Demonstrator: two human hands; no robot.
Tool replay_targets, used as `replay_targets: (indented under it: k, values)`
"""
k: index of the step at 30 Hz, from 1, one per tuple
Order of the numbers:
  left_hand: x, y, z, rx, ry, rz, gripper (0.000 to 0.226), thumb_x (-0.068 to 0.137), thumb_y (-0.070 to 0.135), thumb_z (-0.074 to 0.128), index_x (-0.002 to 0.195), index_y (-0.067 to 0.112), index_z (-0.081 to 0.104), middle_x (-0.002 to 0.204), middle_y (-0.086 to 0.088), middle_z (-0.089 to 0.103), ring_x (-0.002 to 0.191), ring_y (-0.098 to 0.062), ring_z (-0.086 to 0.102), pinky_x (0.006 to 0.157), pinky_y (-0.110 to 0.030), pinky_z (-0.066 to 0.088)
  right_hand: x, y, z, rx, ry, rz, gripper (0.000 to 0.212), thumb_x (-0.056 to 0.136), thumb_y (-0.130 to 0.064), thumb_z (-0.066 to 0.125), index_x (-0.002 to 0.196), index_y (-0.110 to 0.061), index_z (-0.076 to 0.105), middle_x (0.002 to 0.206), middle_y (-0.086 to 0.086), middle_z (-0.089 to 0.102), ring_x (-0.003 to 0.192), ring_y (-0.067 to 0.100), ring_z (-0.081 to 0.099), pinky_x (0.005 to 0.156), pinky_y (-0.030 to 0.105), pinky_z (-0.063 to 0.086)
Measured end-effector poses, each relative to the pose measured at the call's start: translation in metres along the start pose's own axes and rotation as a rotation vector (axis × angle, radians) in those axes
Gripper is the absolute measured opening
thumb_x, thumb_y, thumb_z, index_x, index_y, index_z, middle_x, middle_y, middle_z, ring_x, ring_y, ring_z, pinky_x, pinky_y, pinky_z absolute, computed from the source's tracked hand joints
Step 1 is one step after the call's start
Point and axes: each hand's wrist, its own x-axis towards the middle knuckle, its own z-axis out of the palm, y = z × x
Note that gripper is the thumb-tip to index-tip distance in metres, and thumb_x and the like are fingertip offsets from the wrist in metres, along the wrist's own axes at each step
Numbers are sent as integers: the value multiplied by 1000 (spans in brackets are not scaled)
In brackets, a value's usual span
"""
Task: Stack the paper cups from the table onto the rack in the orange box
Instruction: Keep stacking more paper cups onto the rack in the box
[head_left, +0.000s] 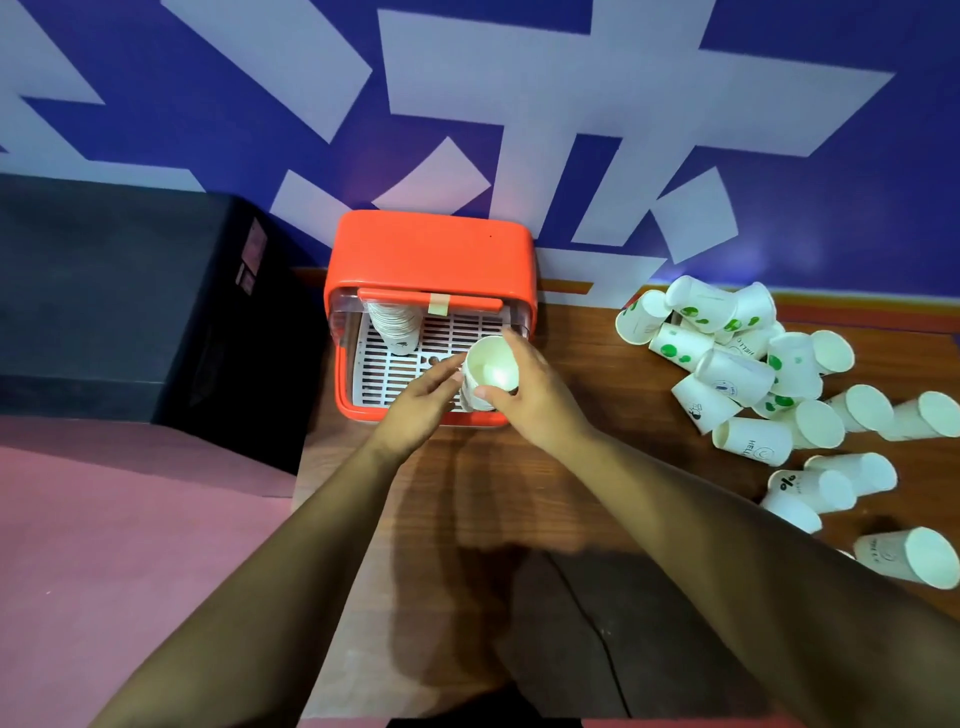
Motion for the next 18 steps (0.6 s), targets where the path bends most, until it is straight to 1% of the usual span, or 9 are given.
replay_targets:
  k: [1, 2, 4, 5, 7, 10, 12, 15, 18]
  values:
    - [0, -2, 0, 7, 0, -5, 30, 105, 23, 49, 132, 27, 62, 125, 19, 62, 117, 0, 61, 90, -5, 45, -1, 2, 1, 37, 1, 40, 87, 80, -34, 79, 150, -19, 29, 153, 2, 39, 137, 18, 40, 108, 30, 37]
    - [1, -5, -1, 9, 5, -10, 27, 105, 22, 50, 126, 32, 63, 124, 20, 63, 121, -7, 60, 97, -11, 45, -1, 5, 2, 73, 1, 79, 92, 76, -37, 81, 150, -20, 28, 151, 1, 40, 135, 17, 41, 108, 31, 39]
    - [3, -10, -1, -20, 18, -23, 30, 104, 15, 50, 120, 36, 62, 120, 11, 66, 119, -17, 62, 104, -26, 47, -3, 11, 5, 116, 2, 138, 94, 71, -39, 84, 146, -21, 32, 146, 1, 43, 131, 16, 44, 107, 34, 42]
    - [4, -13, -2, -29, 36, -41, 32, 103, 12, 50, 123, 35, 60, 120, 4, 67, 117, -20, 63, 105, -31, 48, -5, 14, 6, 124, 0, 164, 88, 72, -38, 83, 145, -22, 35, 144, 1, 47, 128, 16, 48, 106, 37, 45]
    - [8, -20, -5, -19, 53, -74, 39, 103, 12, 51, 139, 26, 54, 130, -9, 64, 122, -26, 61, 110, -40, 46, -6, 21, 12, 127, -28, 204, 74, 79, -31, 77, 142, -20, 40, 138, 4, 55, 122, 19, 56, 102, 42, 49]
    - [14, -28, -9, 55, 34, -103, 48, 102, 21, 53, 149, 27, 46, 139, -9, 60, 126, -25, 59, 114, -44, 41, -2, 25, 22, 200, -44, 253, 58, 84, -24, 72, 136, -19, 46, 129, 5, 63, 111, 21, 64, 98, 45, 51]
    - [17, -27, -10, 84, 8, -90, 46, 100, 25, 55, 146, 32, 49, 133, -3, 66, 122, -20, 62, 113, -43, 42, 2, 24, 29, 260, -38, 283, 54, 86, -17, 70, 136, -18, 47, 127, 4, 64, 108, 19, 65, 98, 44, 52]
    - [24, -24, -10, 94, -9, -25, 49, 91, 33, 56, 139, 40, 54, 121, 1, 72, 106, -11, 66, 109, -43, 47, 10, 21, 40, 309, -15, 307, 55, 87, -13, 68, 138, -18, 47, 124, 4, 66, 108, 16, 66, 98, 41, 52]
    - [34, -25, -13, 80, 33, 16, 47, 91, 37, 56, 137, 43, 56, 118, 1, 72, 103, -12, 65, 105, -45, 50, 22, 20, 47, 341, 16, 314, 54, 87, -15, 69, 136, -19, 48, 117, 0, 68, 104, 15, 67, 96, 41, 53]
